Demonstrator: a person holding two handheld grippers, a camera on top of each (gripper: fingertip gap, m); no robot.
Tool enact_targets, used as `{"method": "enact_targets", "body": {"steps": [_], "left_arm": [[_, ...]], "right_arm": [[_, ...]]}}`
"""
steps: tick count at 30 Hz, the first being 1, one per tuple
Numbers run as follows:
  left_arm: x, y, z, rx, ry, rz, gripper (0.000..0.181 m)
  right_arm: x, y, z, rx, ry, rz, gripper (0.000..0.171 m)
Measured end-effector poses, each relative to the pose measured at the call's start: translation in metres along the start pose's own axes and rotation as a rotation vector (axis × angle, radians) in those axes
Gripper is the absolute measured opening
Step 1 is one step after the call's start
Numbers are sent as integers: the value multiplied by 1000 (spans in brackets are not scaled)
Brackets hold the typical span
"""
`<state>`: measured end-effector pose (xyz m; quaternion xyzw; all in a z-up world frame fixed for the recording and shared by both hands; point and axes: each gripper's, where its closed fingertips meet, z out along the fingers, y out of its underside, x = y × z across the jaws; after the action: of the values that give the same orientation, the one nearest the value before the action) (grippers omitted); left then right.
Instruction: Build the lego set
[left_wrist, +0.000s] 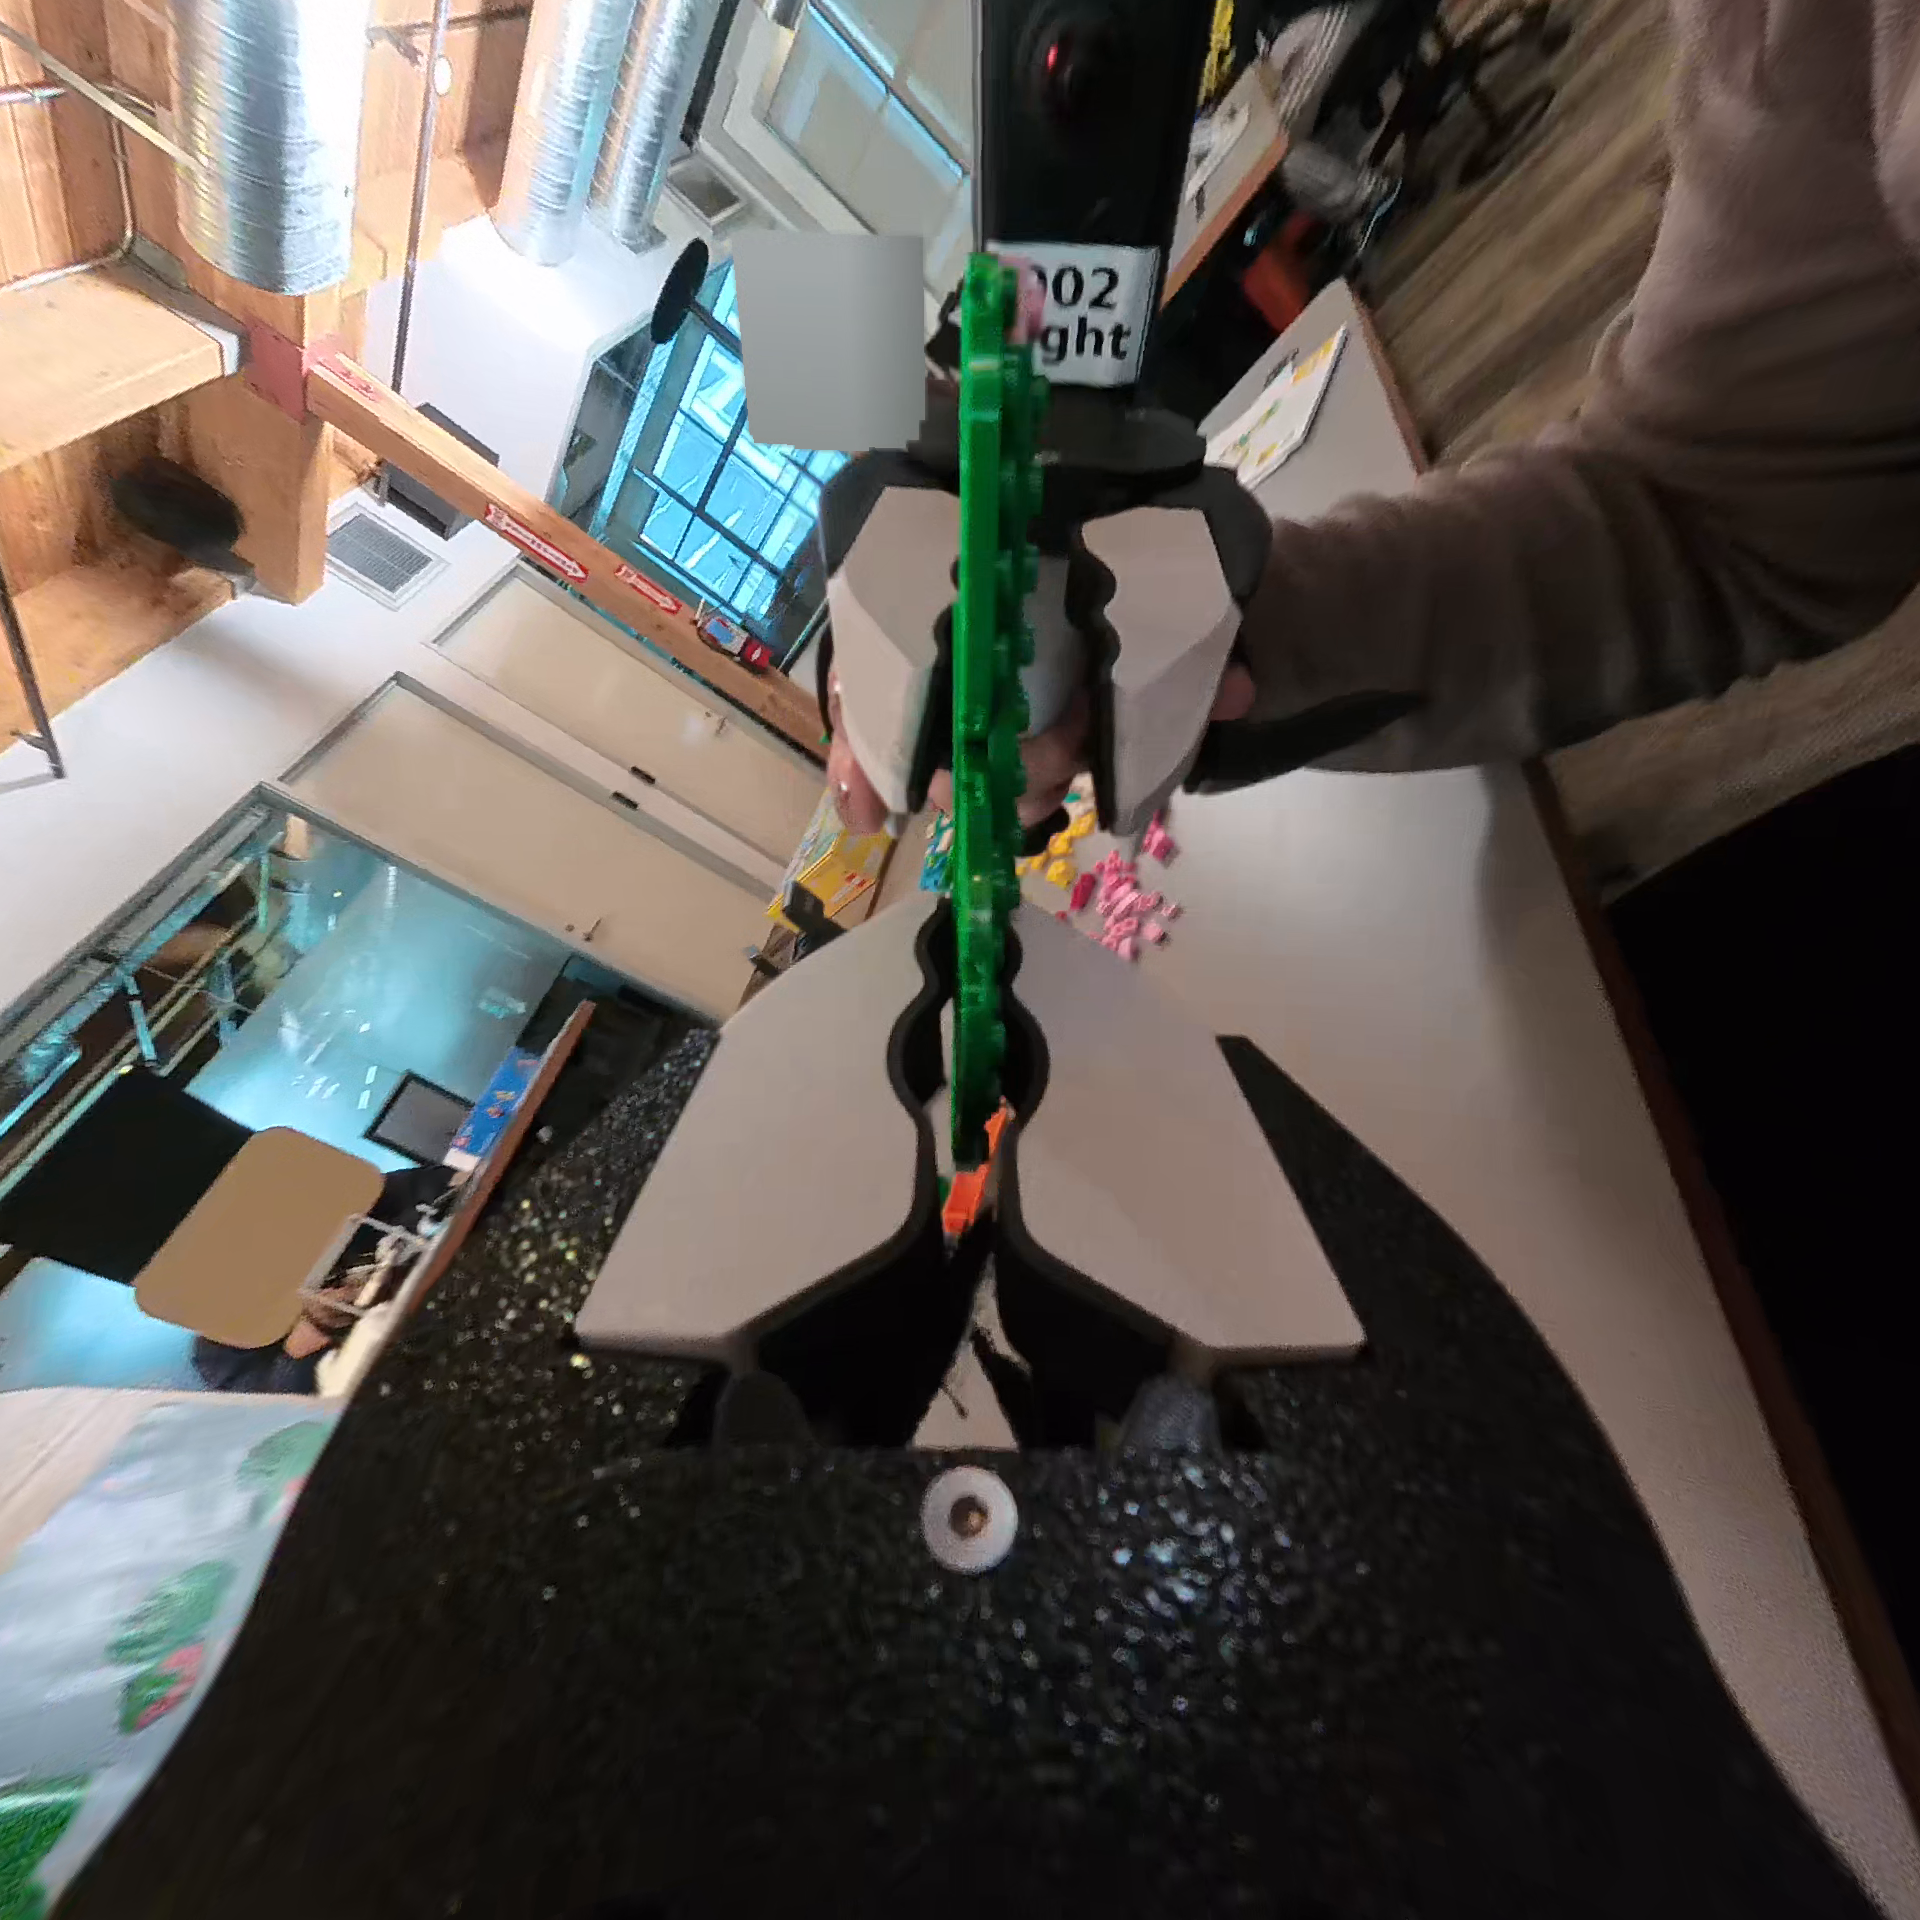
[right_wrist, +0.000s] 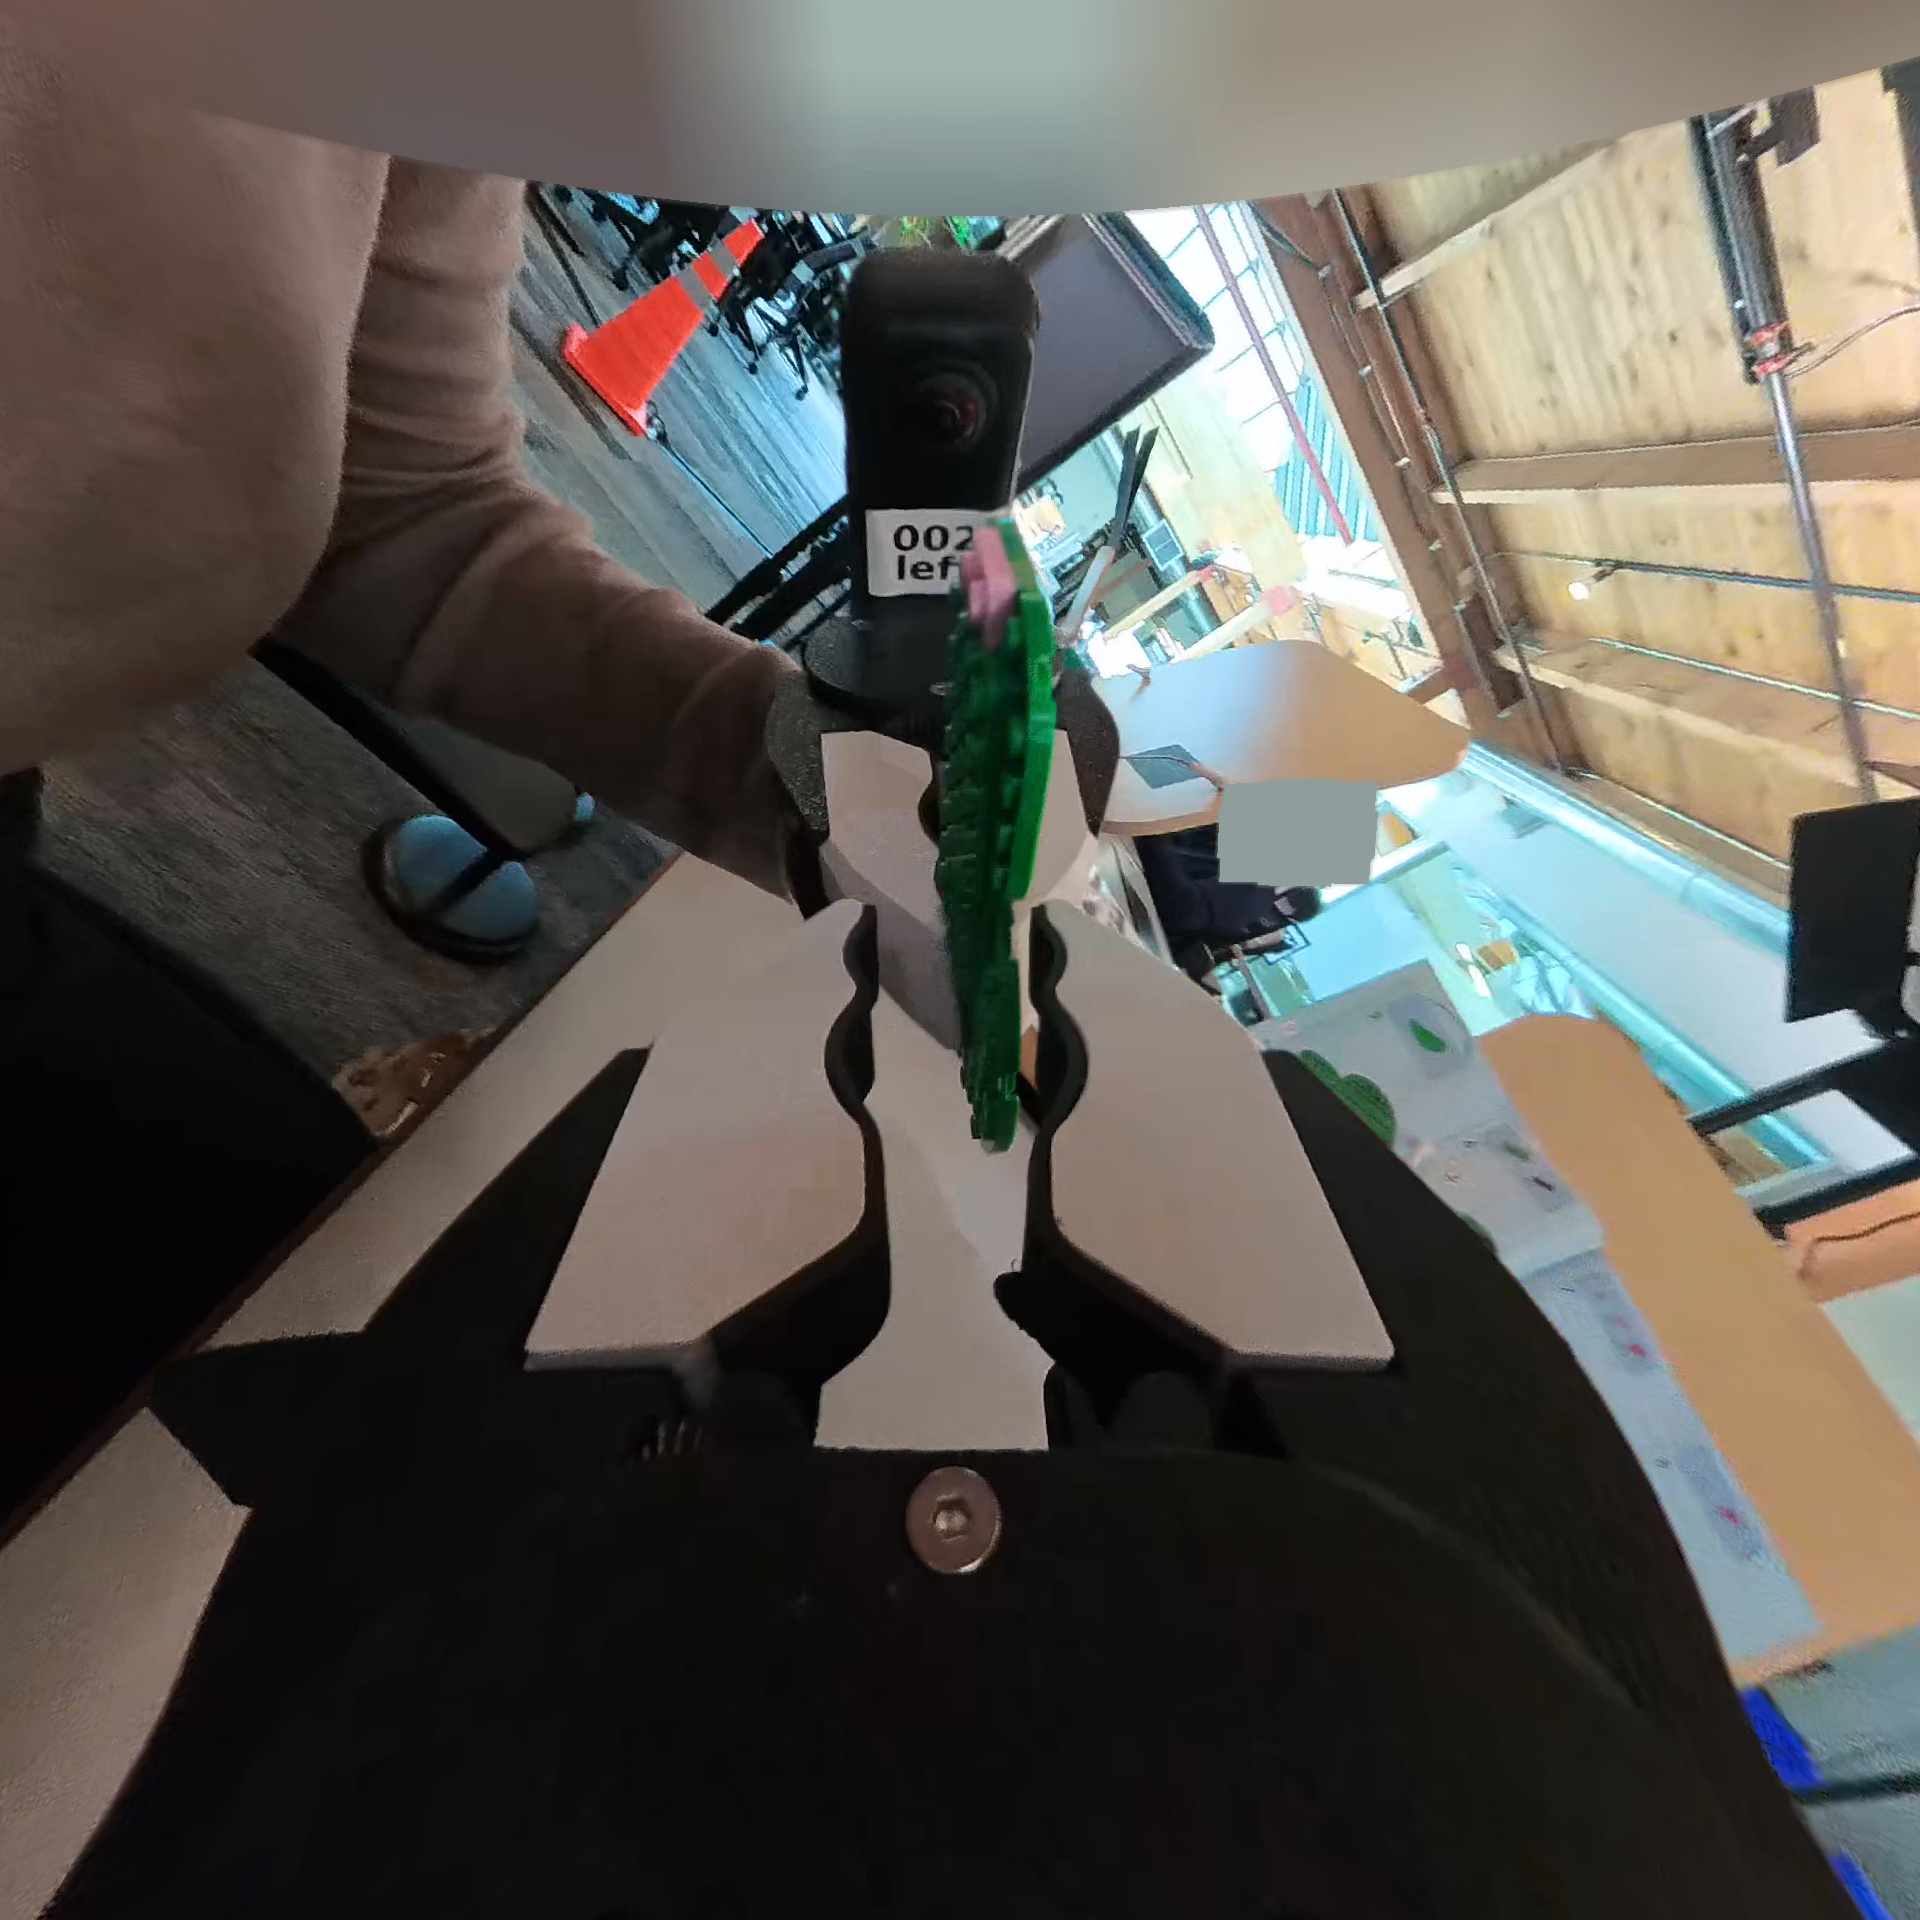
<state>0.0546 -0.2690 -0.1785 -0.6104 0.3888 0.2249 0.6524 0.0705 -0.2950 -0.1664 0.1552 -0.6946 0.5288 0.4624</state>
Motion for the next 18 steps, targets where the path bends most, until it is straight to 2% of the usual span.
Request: {"method": "enact_targets", "body": {"steps": [9, 18], "left_arm": [[10, -3, 3, 17, 59, -5, 5], [12, -4, 6, -10, 76, -22, 5]], "right_arm": [[-5, -3, 8, 40, -17, 26, 7], [-6, -4, 4, 52, -41, 49, 7]]}}
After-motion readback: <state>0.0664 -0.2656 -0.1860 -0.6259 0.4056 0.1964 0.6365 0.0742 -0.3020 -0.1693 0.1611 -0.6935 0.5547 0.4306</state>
